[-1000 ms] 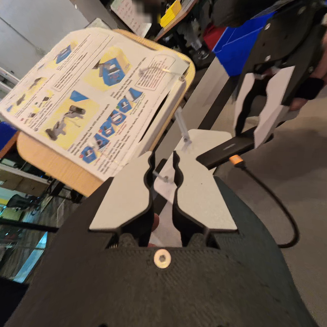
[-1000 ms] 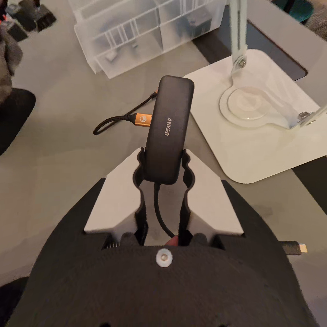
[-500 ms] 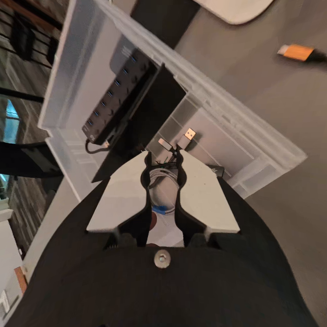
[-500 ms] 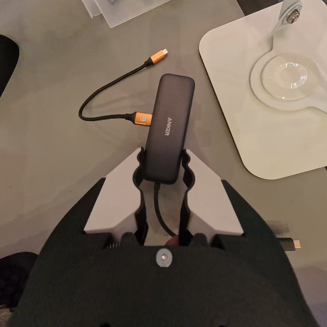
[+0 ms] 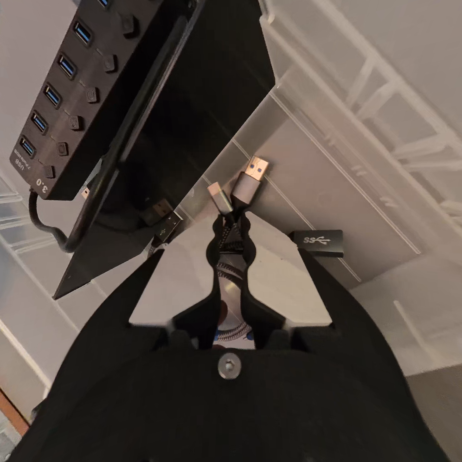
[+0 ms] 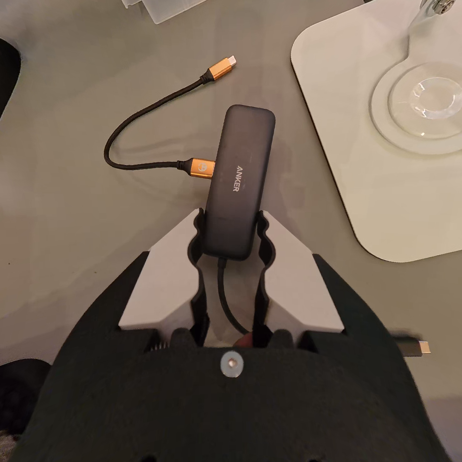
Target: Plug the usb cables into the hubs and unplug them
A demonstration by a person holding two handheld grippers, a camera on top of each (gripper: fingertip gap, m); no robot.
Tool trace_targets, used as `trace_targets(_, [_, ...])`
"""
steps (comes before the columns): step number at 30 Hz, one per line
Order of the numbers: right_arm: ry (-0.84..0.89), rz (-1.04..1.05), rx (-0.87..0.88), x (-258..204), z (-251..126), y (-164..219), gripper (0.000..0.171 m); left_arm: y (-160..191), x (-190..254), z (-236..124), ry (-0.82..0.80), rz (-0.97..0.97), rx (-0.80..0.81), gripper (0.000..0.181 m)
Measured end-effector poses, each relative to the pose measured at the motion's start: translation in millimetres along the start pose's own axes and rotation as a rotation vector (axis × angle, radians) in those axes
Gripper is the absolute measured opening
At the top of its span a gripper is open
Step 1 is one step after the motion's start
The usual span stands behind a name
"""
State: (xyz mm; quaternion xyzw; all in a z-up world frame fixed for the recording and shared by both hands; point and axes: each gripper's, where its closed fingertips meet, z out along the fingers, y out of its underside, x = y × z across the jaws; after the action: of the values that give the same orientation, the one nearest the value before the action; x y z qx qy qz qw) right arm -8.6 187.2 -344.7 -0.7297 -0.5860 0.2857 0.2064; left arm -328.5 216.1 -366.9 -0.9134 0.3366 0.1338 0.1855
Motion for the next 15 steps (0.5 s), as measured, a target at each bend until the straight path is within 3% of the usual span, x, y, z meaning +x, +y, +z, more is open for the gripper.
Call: trace_targets(15, [-0.003, -0.014, -0.08, -2, 8, 13, 0.041, 3, -13, -42, -0.041, -0.045, 0.155, 0.009])
